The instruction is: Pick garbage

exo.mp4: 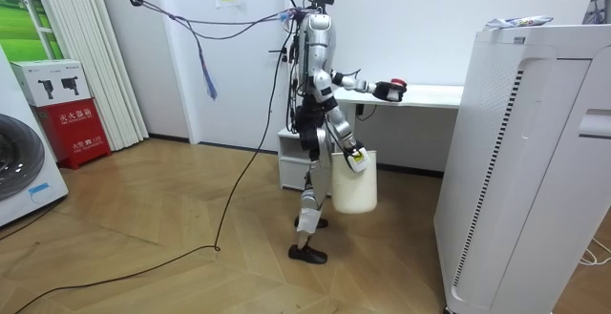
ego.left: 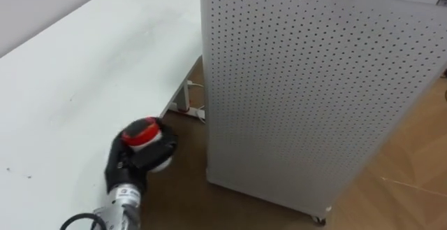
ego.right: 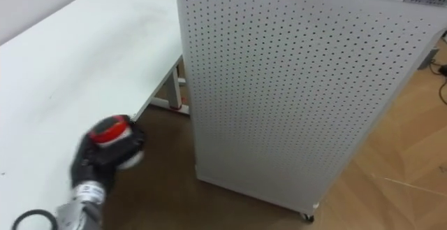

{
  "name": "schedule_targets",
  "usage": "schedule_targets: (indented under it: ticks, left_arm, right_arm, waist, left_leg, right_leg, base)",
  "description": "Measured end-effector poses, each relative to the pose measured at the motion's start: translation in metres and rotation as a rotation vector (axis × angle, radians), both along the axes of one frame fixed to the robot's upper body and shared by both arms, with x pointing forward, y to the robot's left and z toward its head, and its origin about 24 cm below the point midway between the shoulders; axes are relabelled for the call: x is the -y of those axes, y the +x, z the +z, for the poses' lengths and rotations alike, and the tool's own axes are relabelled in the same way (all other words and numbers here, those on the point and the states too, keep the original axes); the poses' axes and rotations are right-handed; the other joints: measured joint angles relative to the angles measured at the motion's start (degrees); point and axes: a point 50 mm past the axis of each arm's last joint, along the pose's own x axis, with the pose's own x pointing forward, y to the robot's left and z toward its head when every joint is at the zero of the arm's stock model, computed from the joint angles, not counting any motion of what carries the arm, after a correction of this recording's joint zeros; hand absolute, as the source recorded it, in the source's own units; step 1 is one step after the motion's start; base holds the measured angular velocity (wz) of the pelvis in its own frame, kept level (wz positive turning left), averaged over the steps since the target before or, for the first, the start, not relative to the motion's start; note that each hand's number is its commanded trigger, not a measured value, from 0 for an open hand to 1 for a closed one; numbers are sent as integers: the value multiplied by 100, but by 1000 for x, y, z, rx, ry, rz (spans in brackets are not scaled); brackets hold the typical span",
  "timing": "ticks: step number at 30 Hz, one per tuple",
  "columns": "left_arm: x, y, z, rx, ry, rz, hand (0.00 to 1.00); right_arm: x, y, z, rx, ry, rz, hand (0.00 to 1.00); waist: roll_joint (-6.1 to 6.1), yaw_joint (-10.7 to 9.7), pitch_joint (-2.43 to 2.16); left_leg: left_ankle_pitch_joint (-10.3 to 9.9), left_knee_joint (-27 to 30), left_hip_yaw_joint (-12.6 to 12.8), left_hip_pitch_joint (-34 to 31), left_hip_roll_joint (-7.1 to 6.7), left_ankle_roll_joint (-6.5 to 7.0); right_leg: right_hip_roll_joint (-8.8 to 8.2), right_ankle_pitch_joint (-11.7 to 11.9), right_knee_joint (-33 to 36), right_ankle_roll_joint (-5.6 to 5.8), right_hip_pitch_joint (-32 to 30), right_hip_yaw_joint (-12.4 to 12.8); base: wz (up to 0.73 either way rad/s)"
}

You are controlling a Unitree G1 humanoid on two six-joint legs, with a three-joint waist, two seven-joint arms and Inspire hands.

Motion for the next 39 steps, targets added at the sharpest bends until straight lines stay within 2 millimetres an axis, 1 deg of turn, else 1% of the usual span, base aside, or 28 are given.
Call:
schedule_targets:
  ticks: [1, 3, 4, 5, 6, 7, 9, 13, 15, 18, 19, 23, 25, 28, 31, 34, 39]
  left_arm:
    - [11, -1, 6, 38, -18, -84, 100]
    - [22, -2, 13, 88, -27, -183, 100]
    - [27, -3, 16, 108, -30, -227, 100]
    - [29, -4, 17, 115, -30, -248, 100]
    - [32, -5, 19, 132, -34, -284, 100]
    - [34, -6, 20, 143, -38, -310, 100]
    - [37, -7, 21, 148, -47, -343, 100]
    - [44, -11, 22, 168, -44, -429, 100]
    - [49, -13, 21, 168, -47, -461, 100]
    - [54, -18, 17, 167, -50, -514, 100]
    - [55, -20, 15, 161, -56, -527, 100]
    - [51, -25, 8, 134, -52, -556, 100]
    - [45, -28, 3, 106, -54, -553, 100]
    - [34, -33, -9, 52, -28, -536, 100]
    - [26, -34, -18, 8, -1, -523, 100]
    - [23, -35, -26, -28, 8, -517, 100]
    - [21, -37, -33, -57, 11, -518, 100]
  right_arm:
    - [0, 7, 3, 17, -1, 2, 100]
    - [0, 17, 8, 45, -4, 8, 100]
    - [0, 24, 11, 63, -6, 12, 100]
    - [1, 26, 12, 70, -8, 12, 100]
    - [3, 32, 15, 85, -14, 12, 100]
    - [4, 35, 17, 96, -18, 8, 100]
    - [4, 37, 18, 104, -23, 5, 100]
    - [8, 38, 19, 105, -34, 4, 100]
    - [10, 38, 19, 105, -38, 3, 100]
    - [13, 40, 21, 113, -50, -1, 100]
    - [14, 41, 22, 117, -55, -5, 100]
    - [19, 43, 24, 126, -66, -21, 100]
    - [23, 46, 26, 137, -70, -45, 100]
    - [29, 48, 29, 147, -81, -57, 100]
    - [29, 55, 33, 167, -85, -62, 100]
    - [28, 63, 37, 188, -85, -57, 100]
    - [26, 71, 42, 211, -79, -54, 100]
  waist:
    - [19, -15, 10]
    - [40, -12, 16]
    - [74, -34, 30]
    - [91, -47, 26]
    - [129, -71, 44]
    - [156, -96, 41]
    - [193, -101, 47]
    - [288, -111, 31]
    - [316, -117, 34]
    - [333, -120, 39]
    - [337, -127, 41]
    - [364, -142, 53]
    - [394, -151, 72]
    - [428, -151, 80]
    - [428, -150, 81]
    - [426, -156, 82]
    - [420, -153, 85]
  left_leg:
    - [0, 27, 17, -44, 8, 0]
    - [0, 66, 104, -107, 31, 0]
    - [-1, 105, 134, -142, 39, -1]
    - [-1, 116, 141, -169, 40, -1]
    - [-2, 129, 151, -212, 42, 0]
    - [-2, 134, 230, -273, 62, 1]
    - [-2, 139, 305, -327, 85, 1]
    - [-2, 135, 371, -378, 104, 1]
    - [-2, 134, 415, -390, 109, 1]
    - [-1, 118, 535, -416, 118, 2]
    - [-1, 118, 605, -413, 126, 2]
    - [-1, 119, 636, -446, 130, 3]
    - [5, 120, 637, -498, 134, 11]
    - [9, 141, 626, -564, 129, 17]
    - [20, 208, 614, -740, 119, 33]
    - [30, 235, 608, -826, 101, 49]
    - [30, 271, 622, -932, 107, 50]
  right_leg:
    - [-17, 0, 50, 0, -65, 13]
    - [-6, 0, 89, 0, -166, 94]
    - [-4, 0, 137, -1, -217, 117]
    - [-5, 0, 158, 0, -252, 125]
    - [-4, 3, 168, -5, -301, 136]
    - [0, 7, 214, -11, -391, 154]
    - [27, 12, 251, -21, -476, 202]
    - [48, 19, 292, -31, -586, 287]
    - [46, 19, 336, -31, -639, 317]
    - [47, 19, 371, -31, -743, 447]
    - [49, 19, 394, -31, -778, 488]
    - [39, 18, 456, -31, -860, 523]
    - [42, 19, 465, -32, -909, 512]
    - [41, 19, 531, -32, -998, 507]
    - [33, 19, 606, -32, -1183, 510]
    - [20, 19, 656, -32, -1274, 511]
    - [18, 19, 701, -32, -1395, 516]
  base:
    - [-5]
    - [-17]
    - [-17]
    - [-8]
    - [-8]
    - [-9]
    - [-10]
    - [-9]
    - [-13]
    - [-22]
    - [-20]
    - [-8]
    - [0]
    - [0]
    - [0]
    - [0]
    - [0]
